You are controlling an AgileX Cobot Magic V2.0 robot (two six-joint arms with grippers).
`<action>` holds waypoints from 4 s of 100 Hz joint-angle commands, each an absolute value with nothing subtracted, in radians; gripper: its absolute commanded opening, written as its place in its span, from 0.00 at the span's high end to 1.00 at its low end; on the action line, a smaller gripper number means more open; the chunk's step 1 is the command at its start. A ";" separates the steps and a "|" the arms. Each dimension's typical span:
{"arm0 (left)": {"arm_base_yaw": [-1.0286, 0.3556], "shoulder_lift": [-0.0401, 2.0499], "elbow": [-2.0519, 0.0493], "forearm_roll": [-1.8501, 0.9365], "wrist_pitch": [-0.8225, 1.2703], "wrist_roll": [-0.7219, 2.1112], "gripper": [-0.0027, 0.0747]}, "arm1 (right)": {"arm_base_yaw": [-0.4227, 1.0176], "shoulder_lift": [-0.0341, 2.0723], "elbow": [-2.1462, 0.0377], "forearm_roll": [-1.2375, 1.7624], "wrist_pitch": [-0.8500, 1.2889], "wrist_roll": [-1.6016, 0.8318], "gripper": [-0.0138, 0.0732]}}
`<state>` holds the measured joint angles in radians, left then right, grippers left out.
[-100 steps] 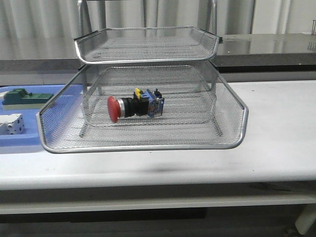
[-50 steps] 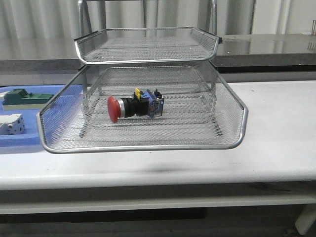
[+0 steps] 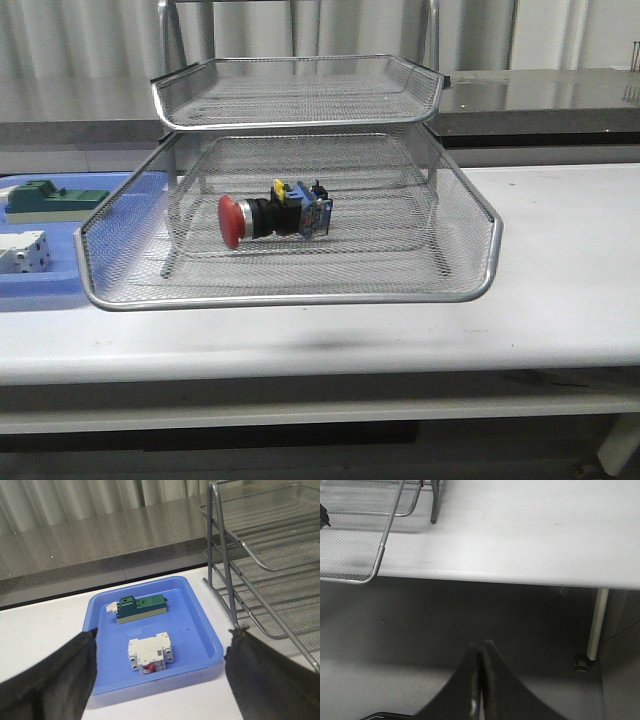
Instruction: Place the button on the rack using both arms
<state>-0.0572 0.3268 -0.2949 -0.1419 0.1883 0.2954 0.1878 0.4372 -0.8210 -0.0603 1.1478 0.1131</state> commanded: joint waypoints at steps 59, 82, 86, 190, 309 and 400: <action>-0.056 0.317 -0.312 -0.158 0.087 0.283 0.91 | 0.185 0.442 -0.847 -0.073 1.092 0.110 0.92; -0.056 0.317 -0.312 -0.158 0.087 0.283 0.99 | 0.185 0.442 -0.847 -0.073 1.092 0.110 0.92; -0.056 0.317 -0.312 -0.158 0.087 0.283 0.99 | 0.185 0.442 -0.847 -0.073 1.092 0.110 0.92; -0.056 0.317 -0.312 -0.158 0.087 0.283 0.99 | 0.185 0.773 -0.847 0.208 0.851 0.009 0.92; -0.056 0.317 -0.312 -0.158 0.087 0.283 0.99 | 0.784 1.505 -0.847 0.467 0.371 -0.156 0.91; -0.056 0.317 -0.312 -0.158 0.087 0.283 0.99 | 0.670 1.585 -0.850 0.451 0.168 -0.157 0.91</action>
<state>-0.0572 0.3103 -0.2863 -0.1478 0.1725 0.2949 0.7207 1.6147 -0.8210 0.4631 0.2736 -0.1540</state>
